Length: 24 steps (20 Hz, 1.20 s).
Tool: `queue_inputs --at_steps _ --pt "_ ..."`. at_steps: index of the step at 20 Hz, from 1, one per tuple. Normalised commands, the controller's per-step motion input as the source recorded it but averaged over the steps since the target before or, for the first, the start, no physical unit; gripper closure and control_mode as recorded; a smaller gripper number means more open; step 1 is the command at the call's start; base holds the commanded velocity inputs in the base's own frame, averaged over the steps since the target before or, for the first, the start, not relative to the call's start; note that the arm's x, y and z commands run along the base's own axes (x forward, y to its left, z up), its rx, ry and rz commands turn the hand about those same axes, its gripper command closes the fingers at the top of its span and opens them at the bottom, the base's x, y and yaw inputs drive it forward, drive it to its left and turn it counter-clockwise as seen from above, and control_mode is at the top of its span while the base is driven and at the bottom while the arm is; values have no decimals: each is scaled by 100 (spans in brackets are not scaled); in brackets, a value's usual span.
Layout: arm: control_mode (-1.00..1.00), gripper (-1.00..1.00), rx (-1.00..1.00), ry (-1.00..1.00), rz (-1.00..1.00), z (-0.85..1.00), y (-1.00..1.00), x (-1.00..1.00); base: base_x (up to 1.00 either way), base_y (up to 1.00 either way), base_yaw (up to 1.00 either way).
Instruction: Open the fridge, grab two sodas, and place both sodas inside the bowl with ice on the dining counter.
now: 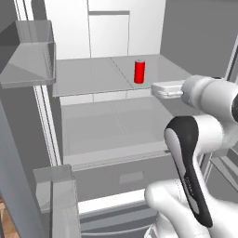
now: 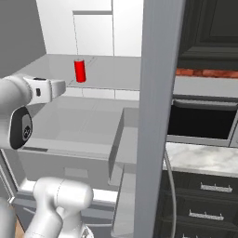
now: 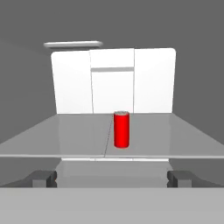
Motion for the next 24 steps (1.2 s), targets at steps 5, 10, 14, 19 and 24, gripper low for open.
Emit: queue_inputs --at_steps 5,10,14,19,24 --pt "-100 -100 0 0 0 20 0 53 0 0 0" --pt "-100 -100 0 0 0 -1 0 49 0 0 0" --pt "-100 -100 0 3 0 -9 0 52 0 0 0" --pt "-100 -100 -1 6 0 -6 1 58 0 0 0" --pt "-100 -100 -3 2 0 -9 0 47 0 0 0"
